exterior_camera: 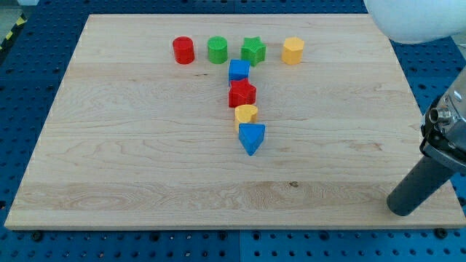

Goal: Push the yellow heart to the left

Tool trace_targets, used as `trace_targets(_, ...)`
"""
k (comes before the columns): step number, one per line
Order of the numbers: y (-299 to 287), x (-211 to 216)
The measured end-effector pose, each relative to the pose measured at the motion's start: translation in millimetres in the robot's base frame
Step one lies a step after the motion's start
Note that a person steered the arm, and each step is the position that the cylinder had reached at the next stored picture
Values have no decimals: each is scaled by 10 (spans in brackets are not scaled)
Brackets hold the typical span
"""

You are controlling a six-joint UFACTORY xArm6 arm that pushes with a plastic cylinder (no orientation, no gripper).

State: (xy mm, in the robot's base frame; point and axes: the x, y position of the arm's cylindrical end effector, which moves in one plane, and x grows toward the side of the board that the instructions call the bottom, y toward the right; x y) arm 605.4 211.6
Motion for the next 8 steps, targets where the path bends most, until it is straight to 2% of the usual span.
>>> trace_targets(1,4,-11)
trace_targets(3,404,-955)
trace_targets(4,259,-1057)
trace_targets(5,-457,-1311)
trace_targets(8,-2210,-1341)
